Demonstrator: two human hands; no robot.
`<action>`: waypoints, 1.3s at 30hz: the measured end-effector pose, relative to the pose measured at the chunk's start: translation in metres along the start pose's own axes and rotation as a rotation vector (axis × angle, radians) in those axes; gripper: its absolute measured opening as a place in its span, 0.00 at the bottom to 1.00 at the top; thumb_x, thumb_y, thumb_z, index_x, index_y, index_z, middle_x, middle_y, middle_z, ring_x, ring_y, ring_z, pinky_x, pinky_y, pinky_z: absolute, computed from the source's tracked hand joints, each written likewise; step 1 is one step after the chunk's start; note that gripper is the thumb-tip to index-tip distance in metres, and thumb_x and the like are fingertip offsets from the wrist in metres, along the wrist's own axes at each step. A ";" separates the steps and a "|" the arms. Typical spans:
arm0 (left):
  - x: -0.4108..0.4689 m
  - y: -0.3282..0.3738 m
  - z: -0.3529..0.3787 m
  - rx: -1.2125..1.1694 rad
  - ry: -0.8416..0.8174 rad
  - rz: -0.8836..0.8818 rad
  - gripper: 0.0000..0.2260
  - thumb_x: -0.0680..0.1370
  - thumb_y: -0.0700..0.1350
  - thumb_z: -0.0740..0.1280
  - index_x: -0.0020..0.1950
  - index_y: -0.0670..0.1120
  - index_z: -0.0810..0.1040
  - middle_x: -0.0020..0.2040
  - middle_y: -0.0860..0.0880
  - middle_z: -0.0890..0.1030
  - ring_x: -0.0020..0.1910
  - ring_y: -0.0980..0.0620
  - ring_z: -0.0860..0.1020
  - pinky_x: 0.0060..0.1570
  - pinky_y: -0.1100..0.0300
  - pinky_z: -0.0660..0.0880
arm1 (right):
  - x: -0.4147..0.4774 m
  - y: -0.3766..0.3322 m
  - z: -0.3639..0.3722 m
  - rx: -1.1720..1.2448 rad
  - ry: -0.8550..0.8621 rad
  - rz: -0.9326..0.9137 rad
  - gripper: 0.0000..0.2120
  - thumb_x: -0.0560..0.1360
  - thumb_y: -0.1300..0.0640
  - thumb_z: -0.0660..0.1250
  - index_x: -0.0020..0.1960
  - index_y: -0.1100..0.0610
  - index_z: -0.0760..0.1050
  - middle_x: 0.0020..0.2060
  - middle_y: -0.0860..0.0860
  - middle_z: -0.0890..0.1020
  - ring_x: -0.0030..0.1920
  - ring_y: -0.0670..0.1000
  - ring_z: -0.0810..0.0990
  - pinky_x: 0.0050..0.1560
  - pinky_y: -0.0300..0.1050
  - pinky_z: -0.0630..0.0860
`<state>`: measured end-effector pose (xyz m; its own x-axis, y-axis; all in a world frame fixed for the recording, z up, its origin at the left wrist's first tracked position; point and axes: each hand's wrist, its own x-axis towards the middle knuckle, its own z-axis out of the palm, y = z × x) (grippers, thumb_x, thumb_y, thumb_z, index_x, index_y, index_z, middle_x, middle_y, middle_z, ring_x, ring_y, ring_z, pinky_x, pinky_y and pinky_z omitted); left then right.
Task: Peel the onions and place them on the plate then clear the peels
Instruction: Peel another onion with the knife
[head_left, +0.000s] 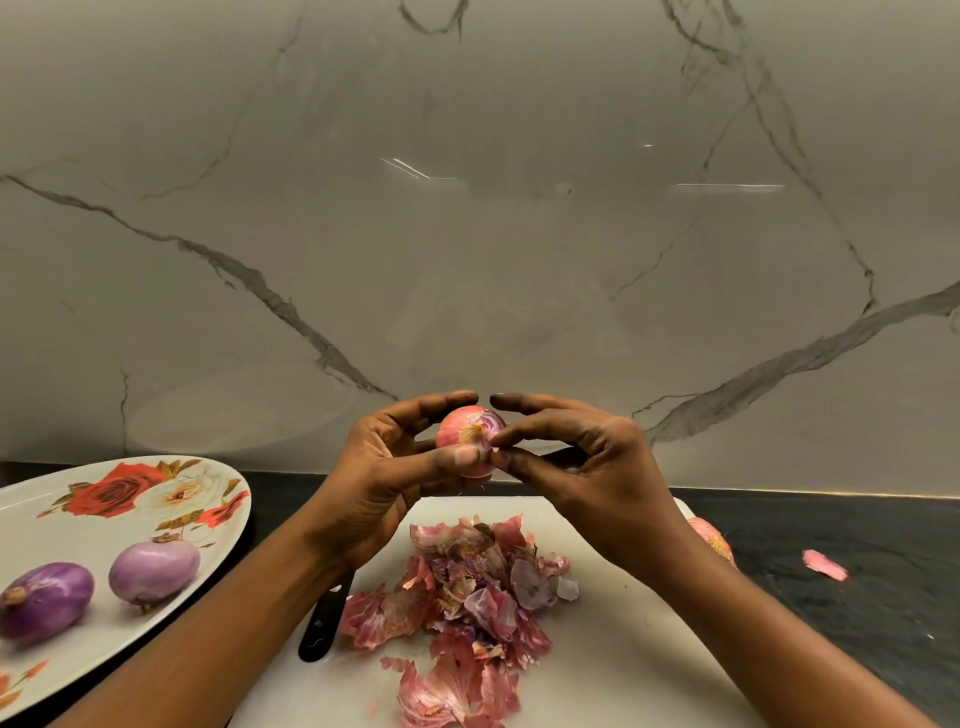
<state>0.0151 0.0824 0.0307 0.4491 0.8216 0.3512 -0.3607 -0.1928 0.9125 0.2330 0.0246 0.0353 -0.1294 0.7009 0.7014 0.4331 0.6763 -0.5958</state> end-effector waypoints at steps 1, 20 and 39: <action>0.000 0.001 0.000 0.000 -0.001 -0.001 0.27 0.65 0.40 0.81 0.63 0.46 0.85 0.67 0.41 0.82 0.62 0.35 0.83 0.51 0.46 0.85 | 0.000 0.000 -0.001 0.004 0.002 -0.007 0.10 0.76 0.62 0.76 0.55 0.51 0.87 0.66 0.43 0.82 0.64 0.42 0.82 0.53 0.41 0.85; -0.003 0.005 0.002 -0.050 -0.037 -0.026 0.37 0.58 0.47 0.89 0.65 0.43 0.84 0.67 0.40 0.81 0.62 0.35 0.83 0.50 0.48 0.85 | 0.000 0.000 -0.002 -0.096 0.018 -0.123 0.10 0.77 0.60 0.75 0.58 0.54 0.87 0.63 0.45 0.84 0.64 0.43 0.83 0.54 0.41 0.85; 0.002 0.001 -0.005 -0.091 0.006 0.018 0.27 0.71 0.33 0.73 0.71 0.41 0.78 0.69 0.41 0.81 0.65 0.36 0.82 0.56 0.44 0.84 | 0.003 -0.001 -0.007 0.129 -0.034 0.309 0.14 0.78 0.68 0.73 0.61 0.57 0.85 0.50 0.50 0.90 0.50 0.48 0.89 0.54 0.45 0.86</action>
<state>0.0118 0.0864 0.0310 0.4369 0.8218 0.3657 -0.4418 -0.1580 0.8831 0.2383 0.0246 0.0405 -0.0403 0.8831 0.4674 0.3400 0.4520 -0.8247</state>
